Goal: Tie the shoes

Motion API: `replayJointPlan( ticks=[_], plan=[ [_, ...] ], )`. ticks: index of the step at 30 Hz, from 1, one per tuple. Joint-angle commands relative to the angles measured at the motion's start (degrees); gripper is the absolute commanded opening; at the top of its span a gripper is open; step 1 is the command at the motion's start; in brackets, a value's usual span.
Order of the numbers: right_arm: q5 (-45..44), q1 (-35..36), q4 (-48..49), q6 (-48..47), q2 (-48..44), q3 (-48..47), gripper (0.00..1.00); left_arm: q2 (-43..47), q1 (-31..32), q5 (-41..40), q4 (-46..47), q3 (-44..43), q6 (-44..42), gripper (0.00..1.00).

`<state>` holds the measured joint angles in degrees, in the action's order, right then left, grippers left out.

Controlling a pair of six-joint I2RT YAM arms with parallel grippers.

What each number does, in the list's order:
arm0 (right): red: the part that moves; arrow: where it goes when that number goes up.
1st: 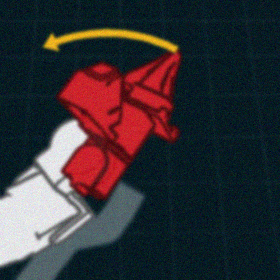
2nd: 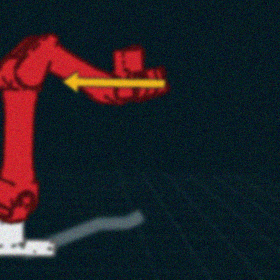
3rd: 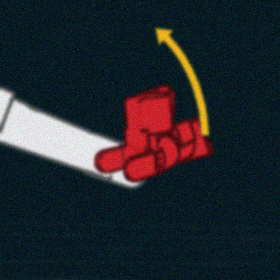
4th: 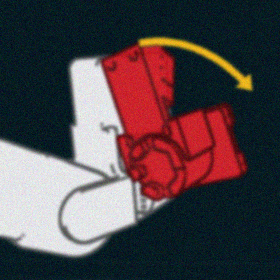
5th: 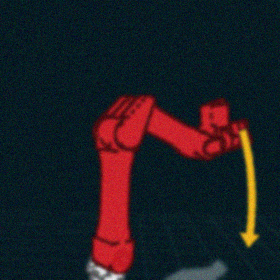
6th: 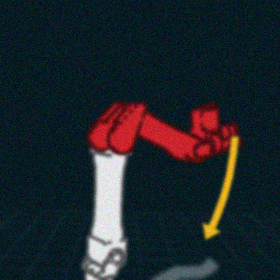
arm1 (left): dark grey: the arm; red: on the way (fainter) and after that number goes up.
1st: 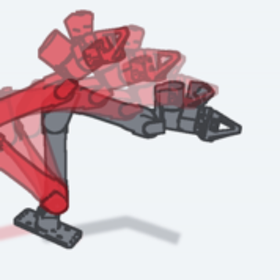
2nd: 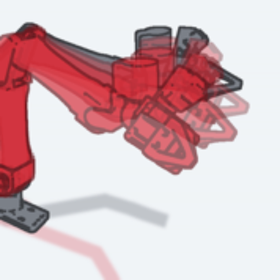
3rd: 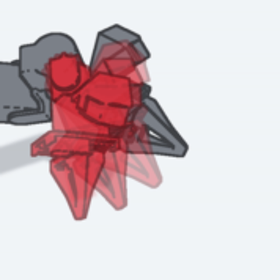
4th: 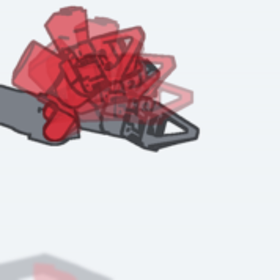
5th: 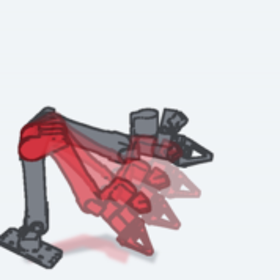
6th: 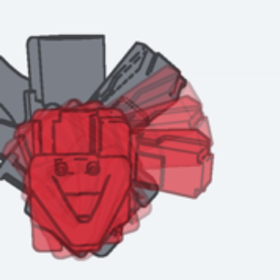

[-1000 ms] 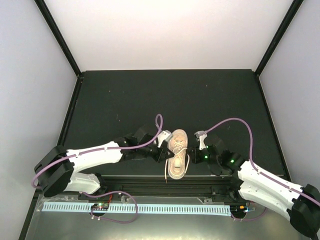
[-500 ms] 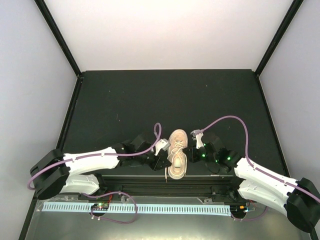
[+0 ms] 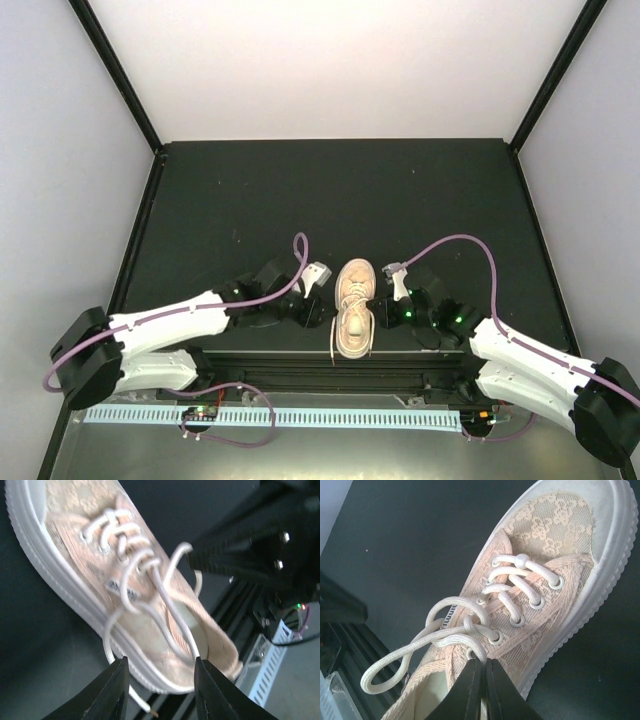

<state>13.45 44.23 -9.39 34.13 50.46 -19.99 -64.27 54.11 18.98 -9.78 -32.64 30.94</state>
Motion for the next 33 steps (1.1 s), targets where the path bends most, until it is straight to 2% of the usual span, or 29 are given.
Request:
replayJointPlan(
  ticks=[1, 11, 23, 27, 33],
  plan=[
    [0.63, -0.26, 1.06, -0.91, -0.71, 0.63, 0.07, -6.16, -2.48, -0.22, 0.19, -6.99, 1.89, 0.37],
    [1.11, -0.19, 1.59, -0.81, -0.4, 0.64, 0.07, -15.63, -4.79, 2.12, 3.73, -10.85, 2.11, 0.3],
    [1.45, -0.23, 2.2, -0.67, -0.01, 0.91, 0.07, -19.05, -4.8, 5.25, 5.05, -11.77, 1.34, 0.29],
    [1.5, -0.23, 2.22, -0.63, 0.08, 0.91, 0.07, -20.09, -4.8, 5.76, 4.77, -12.31, 1.32, 0.23],
    [1.58, -0.19, 2.33, -0.62, -0.1, 1.09, 0.07, -20.63, -4.8, 6.02, 4.77, -12.36, 1.41, 0.22]
  ],
)
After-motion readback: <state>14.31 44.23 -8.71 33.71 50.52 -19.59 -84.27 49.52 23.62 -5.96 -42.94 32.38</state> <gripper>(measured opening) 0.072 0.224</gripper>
